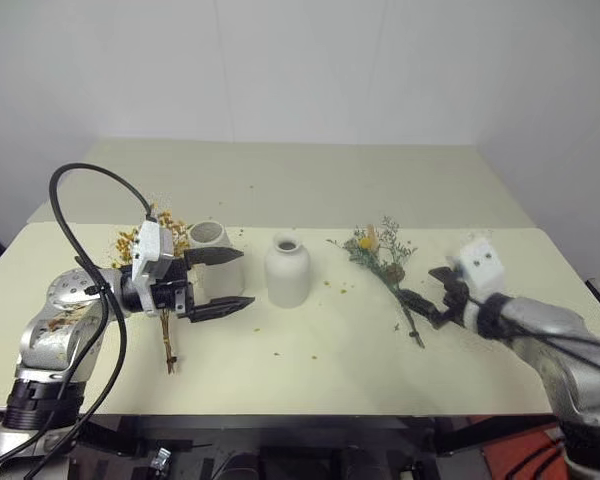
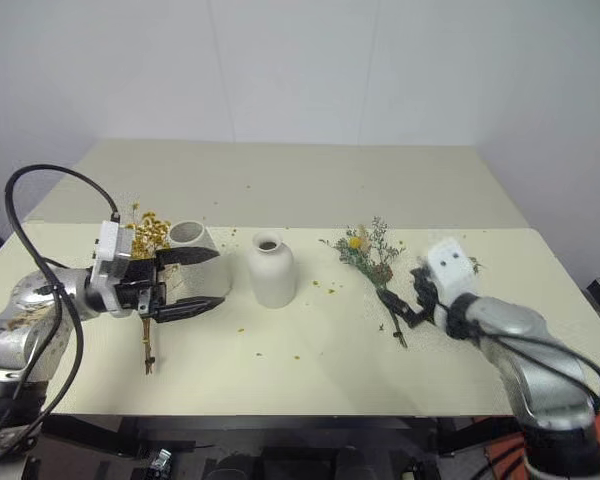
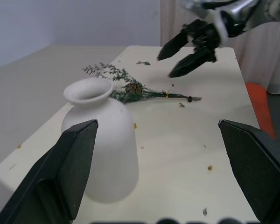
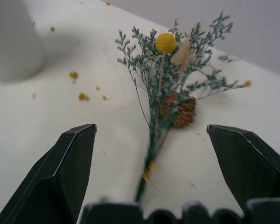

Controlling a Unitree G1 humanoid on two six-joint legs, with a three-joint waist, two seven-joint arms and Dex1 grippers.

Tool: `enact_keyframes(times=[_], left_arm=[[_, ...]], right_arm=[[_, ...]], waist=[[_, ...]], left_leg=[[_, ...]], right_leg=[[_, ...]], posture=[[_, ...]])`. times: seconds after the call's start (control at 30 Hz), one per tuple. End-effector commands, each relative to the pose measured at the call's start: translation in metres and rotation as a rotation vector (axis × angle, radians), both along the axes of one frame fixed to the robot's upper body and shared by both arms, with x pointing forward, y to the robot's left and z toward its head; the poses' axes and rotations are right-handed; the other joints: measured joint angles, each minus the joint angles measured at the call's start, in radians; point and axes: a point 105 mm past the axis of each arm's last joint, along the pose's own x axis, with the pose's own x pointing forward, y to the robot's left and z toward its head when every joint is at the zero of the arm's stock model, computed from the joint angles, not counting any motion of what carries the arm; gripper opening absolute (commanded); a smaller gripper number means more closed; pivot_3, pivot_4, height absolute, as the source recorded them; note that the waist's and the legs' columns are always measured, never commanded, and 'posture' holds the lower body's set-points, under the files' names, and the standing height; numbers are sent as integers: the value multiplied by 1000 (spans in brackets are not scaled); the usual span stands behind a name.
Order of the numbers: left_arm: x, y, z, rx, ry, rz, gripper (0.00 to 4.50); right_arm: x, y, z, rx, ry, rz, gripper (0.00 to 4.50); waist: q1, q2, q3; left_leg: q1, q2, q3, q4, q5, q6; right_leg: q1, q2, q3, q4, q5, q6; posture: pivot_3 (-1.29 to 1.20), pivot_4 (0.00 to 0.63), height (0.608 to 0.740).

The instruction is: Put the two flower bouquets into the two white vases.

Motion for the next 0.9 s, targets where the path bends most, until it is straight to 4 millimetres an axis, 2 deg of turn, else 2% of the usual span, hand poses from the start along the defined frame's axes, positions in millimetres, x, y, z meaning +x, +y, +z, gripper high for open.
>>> enact_keyframes(times=[0.03, 0.13, 0.23, 0.37, 0.4, 0.5, 0.63, 0.83, 0.9], left_arm=[[1, 0, 5, 1, -30, -7, 4500], [2, -1, 4, 2, -29, -9, 4500], [2, -2, 3, 1, -30, -9, 4500], [1, 0, 2, 1, -32, -2, 4500], [0, 1, 3, -2, -32, 0, 4500], [-2, 2, 2, -3, -34, 6, 4500], [-4, 3, 1, -4, -34, 13, 4500], [-6, 5, 1, -2, -32, 22, 4500], [-6, 5, 0, -1, -31, 24, 4500]], right_arm=[[3, -2, -16, -16, 171, -48, 4459], [10, -5, -31, -55, 239, -73, 4459], [15, 2, -43, -52, 294, -54, 4459], [28, 5, -56, -108, 299, -81, 4459], [31, 6, -56, -100, 292, -83, 4293], [37, 9, -57, -91, 281, -82, 3569], [40, 10, -59, -80, 271, -94, 2227], [41, 7, -50, 61, 246, -157, 171], [39, 7, -48, 88, 240, -162, 82]], waist=[[2, 0, 0], [7, 0, 0], [4, 0, 0], [-5, -1, 0], [-6, -1, -1], [-12, -2, -1], [-19, -4, -3], [-25, -4, -3], [-23, -4, -3]], left_leg=[[0, 0, 0, 0, 0, 0], [-1, 0, 0, 0, -1, 1], [-2, -1, 0, 0, -1, 1], [0, 0, 0, 1, 0, 1], [0, 1, 0, 1, -1, 1], [1, 1, 0, 1, 0, 1], [1, 1, 0, 1, 0, 1], [1, 1, 0, 0, -1, 1], [0, 1, 0, 0, -1, 1]], right_leg=[[0, 0, 0, 0, 0, 0], [0, 0, -1, -1, 2, -3], [0, -1, 0, -3, 2, -1], [1, 0, 1, -2, 1, 1], [1, 1, 1, -2, 1, 1], [1, 1, 0, -1, 1, 1], [1, 1, 1, -1, 1, 1], [1, 1, 1, 0, 1, 0], [0, 1, 0, -1, 1, 0]], posture=[[0, 150, 740], [0, 150, 740], [0, 150, 740], [0, 150, 740], [0, 150, 740], [0, 150, 740], [0, 150, 740], [0, 150, 740], [0, 150, 740]])
